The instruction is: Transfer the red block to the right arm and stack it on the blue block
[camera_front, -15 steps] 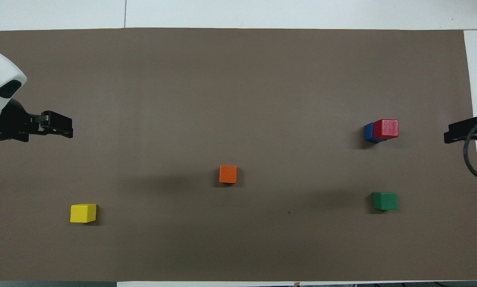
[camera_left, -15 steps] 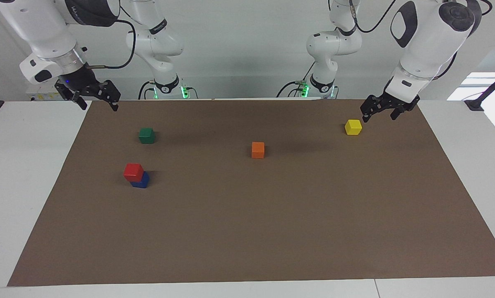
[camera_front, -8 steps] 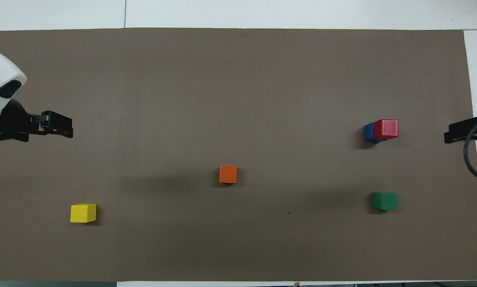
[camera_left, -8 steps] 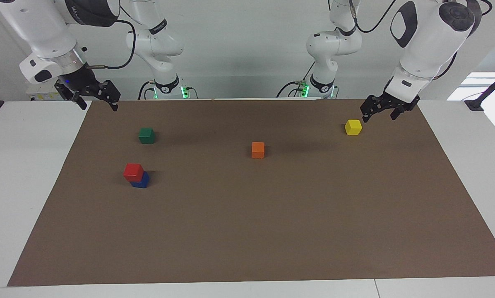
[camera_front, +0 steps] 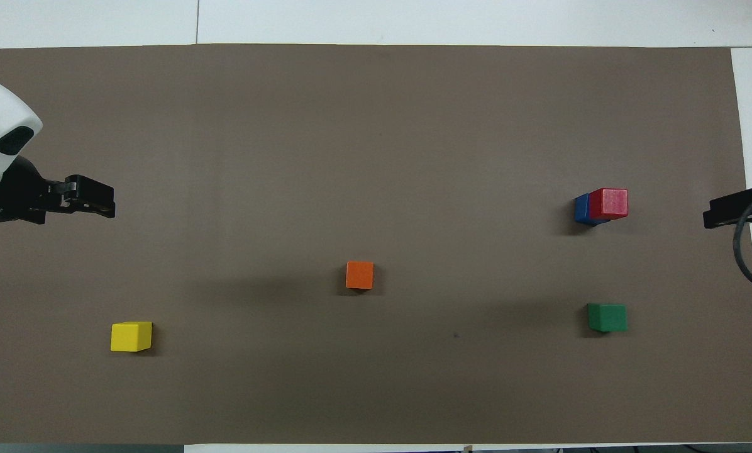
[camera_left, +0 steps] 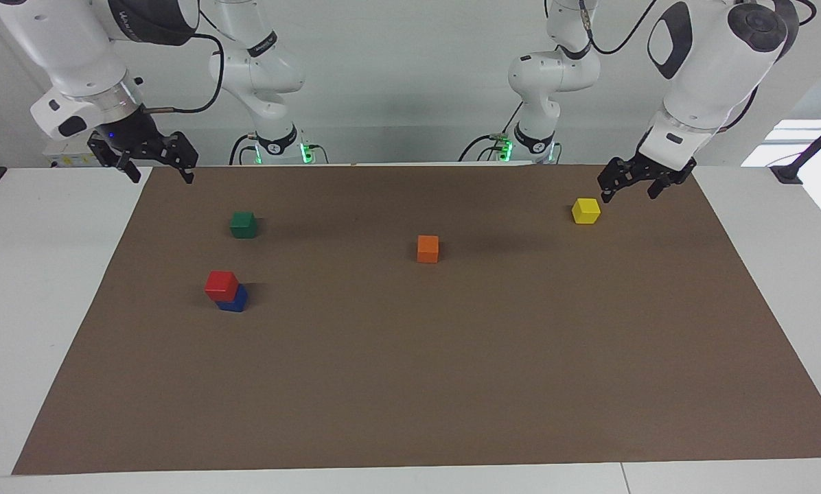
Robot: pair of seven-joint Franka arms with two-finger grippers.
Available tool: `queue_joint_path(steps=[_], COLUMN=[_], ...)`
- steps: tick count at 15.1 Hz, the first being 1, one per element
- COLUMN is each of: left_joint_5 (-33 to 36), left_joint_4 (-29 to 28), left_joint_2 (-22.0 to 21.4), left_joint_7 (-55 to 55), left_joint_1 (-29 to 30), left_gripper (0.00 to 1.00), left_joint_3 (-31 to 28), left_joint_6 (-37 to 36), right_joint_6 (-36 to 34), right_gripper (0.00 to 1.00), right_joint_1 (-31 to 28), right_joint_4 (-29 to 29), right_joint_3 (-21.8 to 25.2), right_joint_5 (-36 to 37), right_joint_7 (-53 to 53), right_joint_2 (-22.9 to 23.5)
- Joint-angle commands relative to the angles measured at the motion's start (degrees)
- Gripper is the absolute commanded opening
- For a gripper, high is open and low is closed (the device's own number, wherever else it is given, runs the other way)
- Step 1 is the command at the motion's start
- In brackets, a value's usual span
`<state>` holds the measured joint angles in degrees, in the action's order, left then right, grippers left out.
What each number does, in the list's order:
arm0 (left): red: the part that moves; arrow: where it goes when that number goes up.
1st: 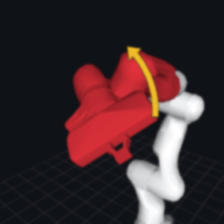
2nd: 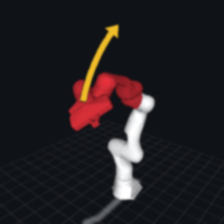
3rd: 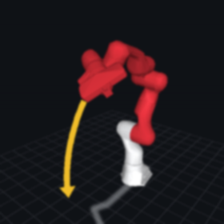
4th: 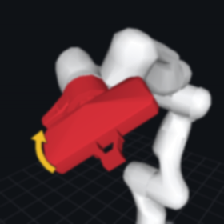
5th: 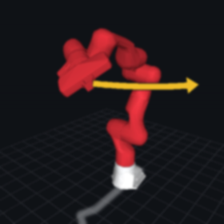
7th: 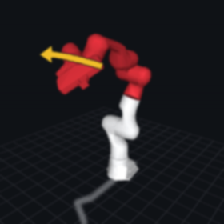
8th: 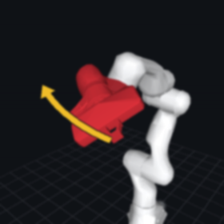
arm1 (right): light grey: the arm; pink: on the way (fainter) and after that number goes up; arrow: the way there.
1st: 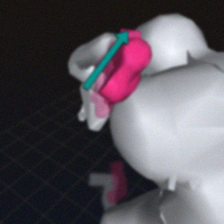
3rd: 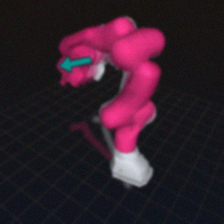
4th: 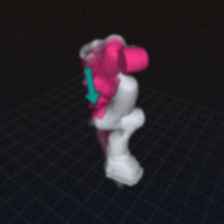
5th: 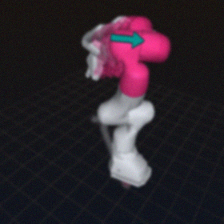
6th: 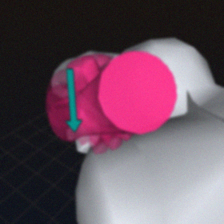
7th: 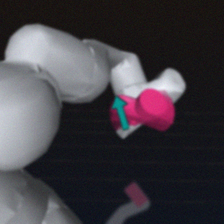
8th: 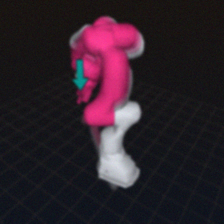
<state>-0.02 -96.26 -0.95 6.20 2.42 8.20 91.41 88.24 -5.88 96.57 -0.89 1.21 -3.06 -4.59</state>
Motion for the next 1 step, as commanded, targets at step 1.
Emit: queue_joint_path(steps=[1], left_joint_5=[-0.77], left_joint_4=[-0.15], left_joint_2=[-0.8], left_joint_7=[-0.48], left_joint_1=[0.31], left_gripper=[1.0], left_joint_3=[-0.03], left_joint_6=[-0.79], right_joint_6=[-0.79], right_gripper=[1.0], right_joint_1=[-0.62], right_joint_4=[-0.42], right_joint_3=[-0.43], right_joint_5=[0.55], right_joint_7=[-1.25], right_joint_2=[0.28])
